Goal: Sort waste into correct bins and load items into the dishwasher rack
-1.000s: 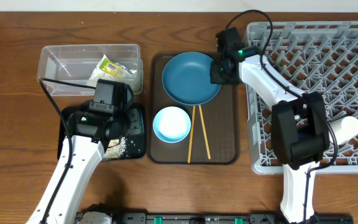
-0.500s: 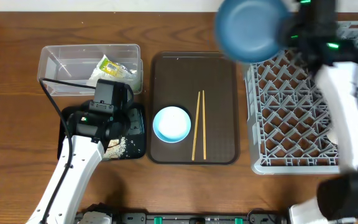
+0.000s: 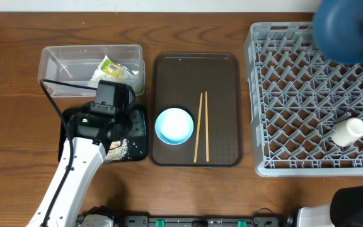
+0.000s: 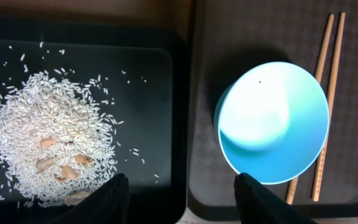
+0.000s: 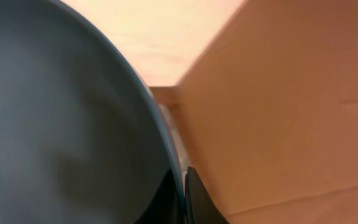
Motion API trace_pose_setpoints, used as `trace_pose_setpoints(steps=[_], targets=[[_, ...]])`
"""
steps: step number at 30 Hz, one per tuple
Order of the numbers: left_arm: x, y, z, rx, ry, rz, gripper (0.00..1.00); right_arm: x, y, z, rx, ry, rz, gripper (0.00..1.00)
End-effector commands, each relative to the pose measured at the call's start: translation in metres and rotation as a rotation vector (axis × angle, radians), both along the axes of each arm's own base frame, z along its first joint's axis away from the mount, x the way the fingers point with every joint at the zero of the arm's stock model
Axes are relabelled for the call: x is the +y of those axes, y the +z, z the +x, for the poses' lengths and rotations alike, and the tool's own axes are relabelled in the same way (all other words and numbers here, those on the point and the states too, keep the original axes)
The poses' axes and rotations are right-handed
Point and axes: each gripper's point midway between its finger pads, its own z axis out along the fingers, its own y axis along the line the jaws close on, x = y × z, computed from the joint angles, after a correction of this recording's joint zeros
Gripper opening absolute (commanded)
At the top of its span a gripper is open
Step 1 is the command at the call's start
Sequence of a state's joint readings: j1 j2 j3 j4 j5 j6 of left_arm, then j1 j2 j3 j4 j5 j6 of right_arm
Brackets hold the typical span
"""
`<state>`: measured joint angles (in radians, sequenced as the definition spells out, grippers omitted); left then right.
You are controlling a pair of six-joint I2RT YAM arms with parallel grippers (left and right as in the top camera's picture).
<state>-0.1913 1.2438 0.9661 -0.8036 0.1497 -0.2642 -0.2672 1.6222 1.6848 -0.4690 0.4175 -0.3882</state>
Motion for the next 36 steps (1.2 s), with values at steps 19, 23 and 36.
trace_pose_setpoints(steps=[19,23,36], targets=[[0.003,0.005,0.003,-0.024,0.005,0.009,0.58,-0.114,-0.016,0.008,0.416,-0.140,-0.564,0.01],[0.003,0.005,0.003,-0.024,0.005,0.009,0.57,-0.122,-0.031,0.017,0.452,-0.153,-0.587,0.01],[0.003,0.005,0.004,-0.025,0.005,0.009,0.58,-0.144,-0.093,0.024,0.578,-0.214,-0.563,0.01]])
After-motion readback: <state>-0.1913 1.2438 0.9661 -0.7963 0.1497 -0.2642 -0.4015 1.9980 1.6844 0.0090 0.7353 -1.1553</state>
